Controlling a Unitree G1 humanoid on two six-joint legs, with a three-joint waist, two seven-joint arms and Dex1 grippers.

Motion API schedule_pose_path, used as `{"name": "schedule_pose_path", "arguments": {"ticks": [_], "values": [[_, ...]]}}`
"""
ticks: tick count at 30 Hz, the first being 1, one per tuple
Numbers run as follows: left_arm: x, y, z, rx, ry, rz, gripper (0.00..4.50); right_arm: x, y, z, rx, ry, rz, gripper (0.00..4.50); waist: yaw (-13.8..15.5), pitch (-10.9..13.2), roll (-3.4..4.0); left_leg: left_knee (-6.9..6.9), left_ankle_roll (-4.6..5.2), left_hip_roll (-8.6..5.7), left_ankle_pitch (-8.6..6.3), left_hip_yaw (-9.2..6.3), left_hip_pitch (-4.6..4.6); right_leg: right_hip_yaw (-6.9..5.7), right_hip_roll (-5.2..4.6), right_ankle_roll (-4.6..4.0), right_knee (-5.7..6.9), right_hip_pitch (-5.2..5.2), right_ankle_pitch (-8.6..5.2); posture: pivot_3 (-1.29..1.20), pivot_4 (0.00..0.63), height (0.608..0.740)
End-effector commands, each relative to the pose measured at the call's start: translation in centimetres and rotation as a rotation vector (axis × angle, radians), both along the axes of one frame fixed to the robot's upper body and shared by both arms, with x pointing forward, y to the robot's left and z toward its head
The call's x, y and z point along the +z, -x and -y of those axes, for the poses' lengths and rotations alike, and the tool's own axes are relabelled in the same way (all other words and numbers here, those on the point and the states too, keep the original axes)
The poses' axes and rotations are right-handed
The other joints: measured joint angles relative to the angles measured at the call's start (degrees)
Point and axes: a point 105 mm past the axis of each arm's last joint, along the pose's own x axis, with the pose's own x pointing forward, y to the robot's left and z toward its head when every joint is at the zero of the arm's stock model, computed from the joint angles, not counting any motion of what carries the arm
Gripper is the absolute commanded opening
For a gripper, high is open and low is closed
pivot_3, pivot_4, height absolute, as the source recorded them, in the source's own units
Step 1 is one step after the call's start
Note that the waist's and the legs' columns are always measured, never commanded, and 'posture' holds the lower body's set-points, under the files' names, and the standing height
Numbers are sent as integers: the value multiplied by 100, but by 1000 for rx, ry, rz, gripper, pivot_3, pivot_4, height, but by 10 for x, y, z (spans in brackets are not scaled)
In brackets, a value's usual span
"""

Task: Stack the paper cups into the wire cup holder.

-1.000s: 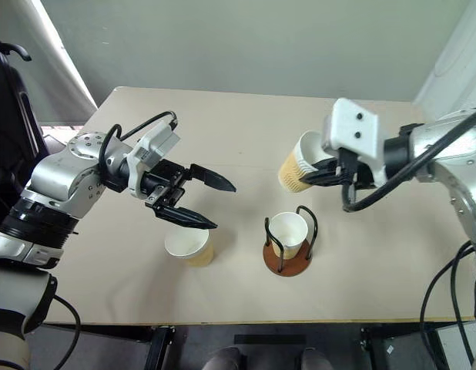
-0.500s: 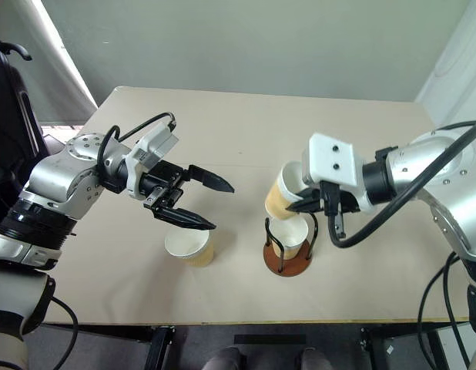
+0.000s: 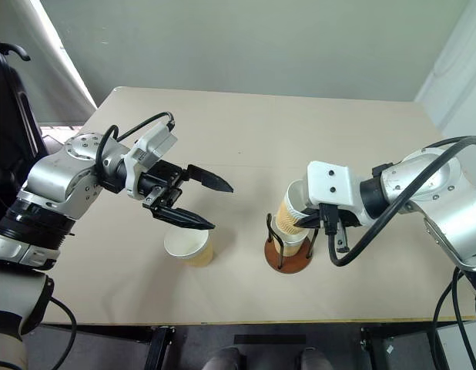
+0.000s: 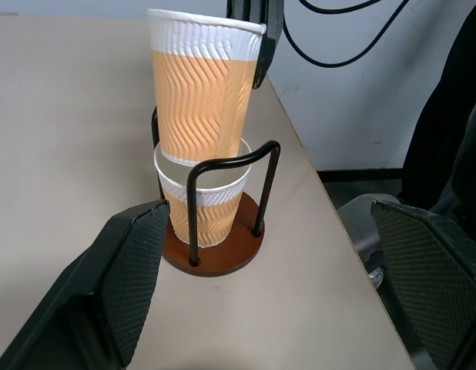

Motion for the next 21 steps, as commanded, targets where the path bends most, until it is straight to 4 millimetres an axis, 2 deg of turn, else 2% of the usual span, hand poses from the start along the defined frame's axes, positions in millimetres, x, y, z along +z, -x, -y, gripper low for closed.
{"name": "schedule_pose_path", "arguments": {"ticks": [1, 5, 10, 15, 19, 21], "values": [[8, 7, -1, -45, 1, 33, 4500, 1, 8, -2, 31, 14, 10, 19, 0, 0, 0, 0, 0, 0, 0, 0, 0, 0, 0, 0, 0, 0, 0, 0, 150, 740], [8, 7, -1, -45, 0, 33, 4500, -8, 11, -2, 46, 43, 1, 19, 1, 0, 0, 0, 0, 0, 0, 0, 0, 0, 0, 0, 0, 0, 0, 0, 150, 740], [8, 7, 0, -46, -1, 35, 4500, -13, 3, -6, 39, 52, 41, 19, -3, 0, 0, 0, 0, 0, 0, -1, 0, 0, 0, 0, 1, 0, 0, 0, 150, 740], [9, 7, -1, -42, -1, 38, 4500, -8, -6, -13, 22, 6, 73, 1610, -6, 0, 0, 0, 0, 1, 0, 0, 0, 0, 0, 0, 1, 0, 0, 0, 150, 740], [10, 7, -2, -39, 0, 40, 4500, 12, -6, -21, 4, -124, 26, 3061, -7, 0, 0, 0, 0, 1, 0, -1, 0, 0, 0, 0, 0, 0, 0, 0, 150, 740], [10, 8, -2, -38, -1, 40, 4500, 24, -7, -22, -18, -191, 9, 3061, -8, 0, 0, 0, 0, 1, 0, 0, 0, 0, 1, 0, -1, -1, 0, 0, 150, 740]]}}
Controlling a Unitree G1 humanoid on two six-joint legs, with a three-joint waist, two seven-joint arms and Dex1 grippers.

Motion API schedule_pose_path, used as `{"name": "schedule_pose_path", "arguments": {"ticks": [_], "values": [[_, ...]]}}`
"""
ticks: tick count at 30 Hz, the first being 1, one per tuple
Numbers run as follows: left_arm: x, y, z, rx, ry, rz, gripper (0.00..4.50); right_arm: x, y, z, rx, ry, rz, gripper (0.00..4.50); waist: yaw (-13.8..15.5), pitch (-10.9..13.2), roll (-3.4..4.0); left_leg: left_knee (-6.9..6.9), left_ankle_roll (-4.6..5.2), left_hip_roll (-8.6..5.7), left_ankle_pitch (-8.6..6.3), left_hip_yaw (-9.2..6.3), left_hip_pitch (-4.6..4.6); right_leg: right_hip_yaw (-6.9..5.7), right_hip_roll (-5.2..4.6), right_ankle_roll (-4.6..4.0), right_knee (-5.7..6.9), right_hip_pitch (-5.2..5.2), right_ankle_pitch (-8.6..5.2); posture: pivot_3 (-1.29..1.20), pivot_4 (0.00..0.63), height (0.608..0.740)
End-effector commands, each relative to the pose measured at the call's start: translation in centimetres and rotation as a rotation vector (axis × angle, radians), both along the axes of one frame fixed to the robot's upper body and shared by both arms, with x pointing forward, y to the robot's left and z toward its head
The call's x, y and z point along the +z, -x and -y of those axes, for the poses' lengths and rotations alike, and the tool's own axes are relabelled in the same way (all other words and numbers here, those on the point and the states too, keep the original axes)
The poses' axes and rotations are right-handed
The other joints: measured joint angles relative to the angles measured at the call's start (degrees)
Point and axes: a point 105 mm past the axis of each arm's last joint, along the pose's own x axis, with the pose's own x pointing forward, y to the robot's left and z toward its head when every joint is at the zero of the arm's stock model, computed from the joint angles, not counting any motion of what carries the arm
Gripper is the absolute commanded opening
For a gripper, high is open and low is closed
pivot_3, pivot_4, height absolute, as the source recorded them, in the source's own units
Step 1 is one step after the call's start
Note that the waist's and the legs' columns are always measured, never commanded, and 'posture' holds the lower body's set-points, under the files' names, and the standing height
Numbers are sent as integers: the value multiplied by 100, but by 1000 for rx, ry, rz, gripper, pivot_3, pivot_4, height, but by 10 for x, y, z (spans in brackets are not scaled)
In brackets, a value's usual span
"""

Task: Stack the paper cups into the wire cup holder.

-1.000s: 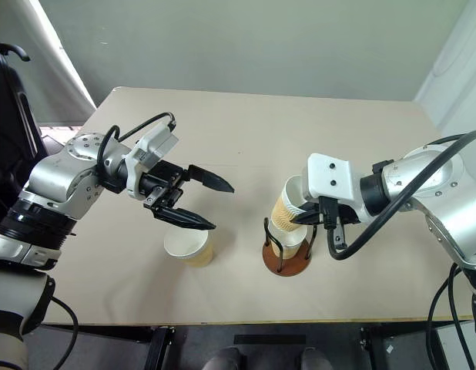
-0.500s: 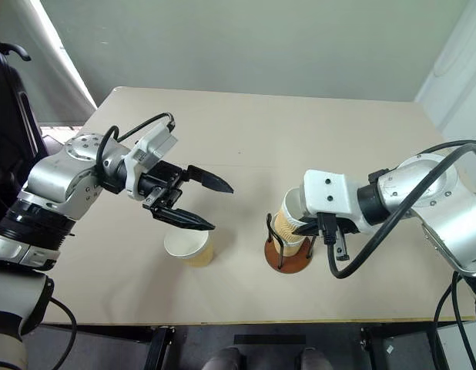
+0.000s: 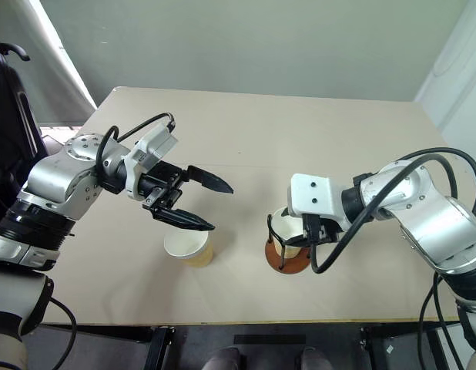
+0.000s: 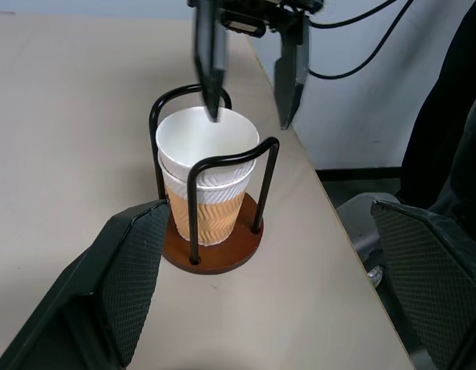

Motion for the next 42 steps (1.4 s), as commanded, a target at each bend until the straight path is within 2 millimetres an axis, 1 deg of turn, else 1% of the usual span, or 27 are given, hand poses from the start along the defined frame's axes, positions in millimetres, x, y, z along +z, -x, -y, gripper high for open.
{"name": "schedule_pose_path", "arguments": {"ticks": [1, 2, 5, 8, 11, 17, 21, 23, 25, 28, 30, 35, 42], "values": [[11, 7, -3, -34, -1, 41, 4500, 35, -1, 3, -44, -127, 27, 3061, 5, 0, 0, 0, 0, 0, 0, 0, 0, 0, 0, 0, 0, 0, 0, 0, 150, 740], [10, 8, -4, -31, -6, 42, 4500, 40, -1, 4, -56, -155, 20, 3061, 9, 0, 0, 0, 0, -1, 0, 0, 0, 0, 0, 0, -1, 0, 0, 0, 150, 740], [10, 12, -17, -2, -52, 66, 4500, 61, -2, 8, -103, -294, -18, 3061, -6, 0, 0, -3, 0, 0, 0, -1, 0, 0, 2, -2, -6, 0, -1, 0, 150, 740], [11, 14, -28, 28, -84, 91, 4500, 71, -1, 11, -131, -366, -39, 3061, -12, 0, 0, -10, -6, 1, 4, -3, 0, 0, 5, -8, -4, -7, -5, 0, 150, 740], [11, 18, -35, 42, -107, 104, 4500, 75, 2, 15, -138, -401, -65, 3061, -10, 0, 0, -16, -11, 3, 6, -5, 0, -1, 5, -13, -1, -10, -8, 0, 150, 740], [-1, 28, -48, 50, -200, 141, 4500, 75, 3, 32, -163, -433, -121, 3061, -8, 0, 0, -18, -11, 2, 6, -6, 0, -2, 5, -16, -2, -10, -9, 0, 150, 740], [-6, 35, -54, 46, -239, 150, 4500, 65, -5, 56, -239, -392, -114, 3061, -3, 0, 0, -18, -11, 2, 6, -10, 0, -3, 5, -20, 3, -10, -11, 0, 150, 740], [-7, 36, -55, 49, -247, 157, 4500, 63, -7, 62, -256, -371, -108, 3061, -9, 0, 1, -21, -11, 2, 6, -10, 0, -3, 3, -21, 4, -11, -12, 0, 150, 740], [-7, 36, -56, 53, -249, 157, 4500, 64, -8, 64, -261, -379, -100, 3061, -20, 0, 1, -22, -13, 4, 7, -8, 1, -2, 3, -25, 12, -15, -14, 0, 150, 740], [-7, 36, -57, 54, -255, 164, 4500, 63, -11, 77, -312, -374, -101, 3061, -31, 0, 1, -23, -15, 7, 9, -8, 1, -3, 5, -27, 17, -17, -14, 0, 150, 740], [-7, 36, -57, 55, -254, 162, 4500, 59, -8, 84, -331, -354, -127, 3061, -31, 0, 1, -23, -16, 7, 8, -7, 0, -3, 4, -28, 16, -17, -14, 0, 150, 740], [-9, 37, -59, 56, -265, 140, 4500, 55, -5, 91, -356, -348, -140, 3061, -32, 0, 1, -29, -16, 7, 8, -6, 0, -3, 3, -30, 15, -17, -15, 0, 150, 740], [-18, 42, -64, 45, -327, 124, 4500, 56, -7, 91, -364, -361, -126, 3061, -48, 0, 1, -31, -16, 8, 8, -5, 0, -2, 4, -31, 17, -22, -15, 0, 150, 740]]}}
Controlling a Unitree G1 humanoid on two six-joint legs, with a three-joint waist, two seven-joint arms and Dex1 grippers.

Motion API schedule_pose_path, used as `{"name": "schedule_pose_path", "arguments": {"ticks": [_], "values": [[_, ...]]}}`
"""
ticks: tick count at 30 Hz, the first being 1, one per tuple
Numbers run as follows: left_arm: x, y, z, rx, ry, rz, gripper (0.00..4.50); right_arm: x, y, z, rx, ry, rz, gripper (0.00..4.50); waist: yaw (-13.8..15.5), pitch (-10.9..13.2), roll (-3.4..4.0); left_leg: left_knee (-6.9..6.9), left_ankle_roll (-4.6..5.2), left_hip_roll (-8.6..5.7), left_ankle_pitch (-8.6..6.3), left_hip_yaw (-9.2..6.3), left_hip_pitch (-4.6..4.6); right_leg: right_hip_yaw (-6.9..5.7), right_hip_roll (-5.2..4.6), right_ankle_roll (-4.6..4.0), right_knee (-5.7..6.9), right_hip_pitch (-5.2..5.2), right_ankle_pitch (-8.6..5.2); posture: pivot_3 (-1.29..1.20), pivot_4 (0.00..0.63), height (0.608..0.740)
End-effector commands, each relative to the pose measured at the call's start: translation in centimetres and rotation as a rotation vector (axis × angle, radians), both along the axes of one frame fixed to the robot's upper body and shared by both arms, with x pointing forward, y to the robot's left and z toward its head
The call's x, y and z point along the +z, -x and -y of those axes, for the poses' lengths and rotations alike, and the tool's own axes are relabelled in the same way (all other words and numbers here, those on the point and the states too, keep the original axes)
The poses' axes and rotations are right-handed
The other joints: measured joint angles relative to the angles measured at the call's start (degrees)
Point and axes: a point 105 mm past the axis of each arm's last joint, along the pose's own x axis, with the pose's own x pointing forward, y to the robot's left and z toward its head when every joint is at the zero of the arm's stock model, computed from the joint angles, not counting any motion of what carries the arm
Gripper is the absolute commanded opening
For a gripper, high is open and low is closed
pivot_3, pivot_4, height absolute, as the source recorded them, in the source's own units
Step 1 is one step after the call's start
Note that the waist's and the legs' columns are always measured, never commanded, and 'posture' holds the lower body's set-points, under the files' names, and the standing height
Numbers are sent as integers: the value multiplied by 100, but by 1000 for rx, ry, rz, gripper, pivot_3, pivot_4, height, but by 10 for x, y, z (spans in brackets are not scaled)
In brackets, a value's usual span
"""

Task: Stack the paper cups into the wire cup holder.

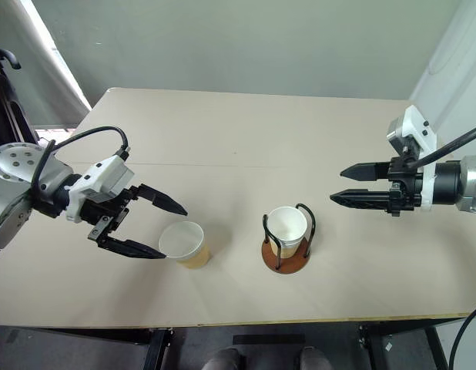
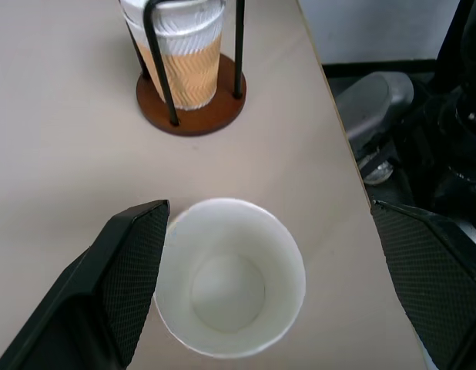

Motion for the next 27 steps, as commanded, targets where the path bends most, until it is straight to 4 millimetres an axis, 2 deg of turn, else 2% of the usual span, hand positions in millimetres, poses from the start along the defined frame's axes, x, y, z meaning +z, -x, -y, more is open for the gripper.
{"name": "schedule_pose_path", "arguments": {"ticks": [1, 10, 17, 26, 27], "values": [[1, 9, 0, -58, -40, 2, 4500, 13, 3, 2, -2, -6, 66, 3061, -5, 0, 0, 0, 0, 0, 0, 0, 0, 0, 0, 0, 0, 0, 0, 0, 150, 740], [-18, 15, -1, -78, -96, -31, 4500, 14, 0, 0, -2, -10, 80, 3061, -17, 0, 0, -1, 0, 0, 0, 0, 0, -1, 0, -1, 1, 0, 0, 0, 150, 740], [-35, 6, -1, -116, -151, 33, 4500, 14, 0, 0, -5, -7, 90, 3061, -9, -1, 1, 0, 1, 0, 0, 0, 0, -1, 0, -3, 4, 0, 0, 0, 150, 740], [-45, 1, 17, -180, -104, 68, 4500, 3, -1, 2, -7, -9, 82, 3061, -12, -1, 2, 1, 0, 0, -1, 1, -1, -2, 0, -4, 5, 0, 1, 0, 150, 740], [-45, 1, 18, -183, -97, 68, 4326, 0, 0, 3, 5, -10, 87, 3086, -12, -1, 1, 1, 0, 1, -1, 1, -1, -2, 0, -4, 6, 0, 1, 0, 150, 740]]}}
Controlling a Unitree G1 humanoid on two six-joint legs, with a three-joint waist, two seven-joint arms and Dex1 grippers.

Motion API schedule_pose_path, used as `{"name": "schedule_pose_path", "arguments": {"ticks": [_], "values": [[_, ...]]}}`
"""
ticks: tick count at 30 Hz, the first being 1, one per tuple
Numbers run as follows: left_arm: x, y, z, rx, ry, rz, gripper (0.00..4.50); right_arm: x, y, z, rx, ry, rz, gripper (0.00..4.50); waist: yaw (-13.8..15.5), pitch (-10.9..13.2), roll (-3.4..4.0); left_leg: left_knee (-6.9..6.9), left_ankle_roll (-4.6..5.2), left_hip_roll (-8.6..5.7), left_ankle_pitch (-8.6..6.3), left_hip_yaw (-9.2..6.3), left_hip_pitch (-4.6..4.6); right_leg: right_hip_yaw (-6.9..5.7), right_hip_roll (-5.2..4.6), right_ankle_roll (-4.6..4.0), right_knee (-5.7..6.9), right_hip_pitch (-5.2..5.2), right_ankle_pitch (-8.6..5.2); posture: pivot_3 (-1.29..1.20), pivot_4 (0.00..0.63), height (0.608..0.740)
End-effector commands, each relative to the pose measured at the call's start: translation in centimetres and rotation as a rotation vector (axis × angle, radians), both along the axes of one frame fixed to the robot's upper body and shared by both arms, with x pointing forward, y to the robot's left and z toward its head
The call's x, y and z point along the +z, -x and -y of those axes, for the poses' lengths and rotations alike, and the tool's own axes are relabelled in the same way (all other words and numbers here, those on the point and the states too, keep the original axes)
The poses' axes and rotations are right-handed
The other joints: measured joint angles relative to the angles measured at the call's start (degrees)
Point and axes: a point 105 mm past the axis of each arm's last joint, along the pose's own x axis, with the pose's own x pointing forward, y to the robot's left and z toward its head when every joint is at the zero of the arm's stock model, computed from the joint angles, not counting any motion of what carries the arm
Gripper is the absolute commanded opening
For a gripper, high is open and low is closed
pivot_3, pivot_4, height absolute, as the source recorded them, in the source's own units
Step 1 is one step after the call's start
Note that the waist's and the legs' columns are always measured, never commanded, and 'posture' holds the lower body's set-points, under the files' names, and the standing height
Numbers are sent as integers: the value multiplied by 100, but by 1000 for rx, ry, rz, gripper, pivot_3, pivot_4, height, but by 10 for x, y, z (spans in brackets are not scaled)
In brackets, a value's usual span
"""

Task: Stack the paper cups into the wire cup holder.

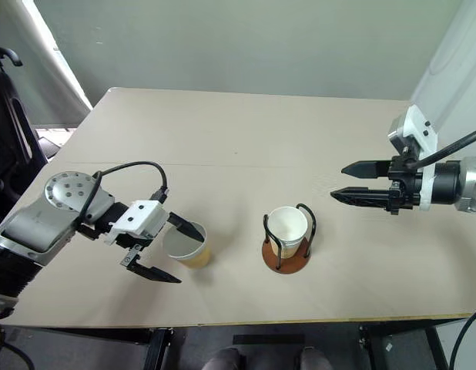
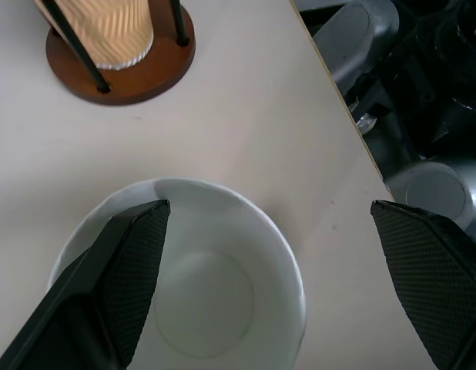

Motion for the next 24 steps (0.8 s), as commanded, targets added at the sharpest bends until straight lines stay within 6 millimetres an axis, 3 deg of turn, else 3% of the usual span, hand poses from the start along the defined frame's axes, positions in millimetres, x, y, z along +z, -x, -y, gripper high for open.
{"name": "schedule_pose_path", "arguments": {"ticks": [1, 3, 13, 24], "values": [[6, 3, 2, -41, 16, 17, 4141, 2, 4, 1, 30, 0, 69, 3092, 0, 0, 0, 0, 0, 0, 0, 0, 0, 0, 0, 0, -1, 0, 0, 0, 150, 740], [7, 1, 4, -41, 27, 20, 3636, -2, 6, 3, 53, -7, 86, 3092, 6, 0, 0, 3, 0, -1, 0, 0, 0, 0, 0, 0, 2, 1, 0, 0, 150, 740], [12, 0, 5, -31, 46, 15, 56, -15, 10, 16, 137, 14, 128, 3092, 3, 0, 0, 6, 0, 0, 0, 1, 0, 0, 0, 0, 3, 3, 1, 0, 150, 740], [16, -1, 4, -18, 46, 10, 23, -28, 17, 14, 252, 19, 198, 3092, 0, 0, -1, 9, 0, 0, 0, 2, 0, 0, 1, 0, 4, 5, 2, 0, 150, 740]]}}
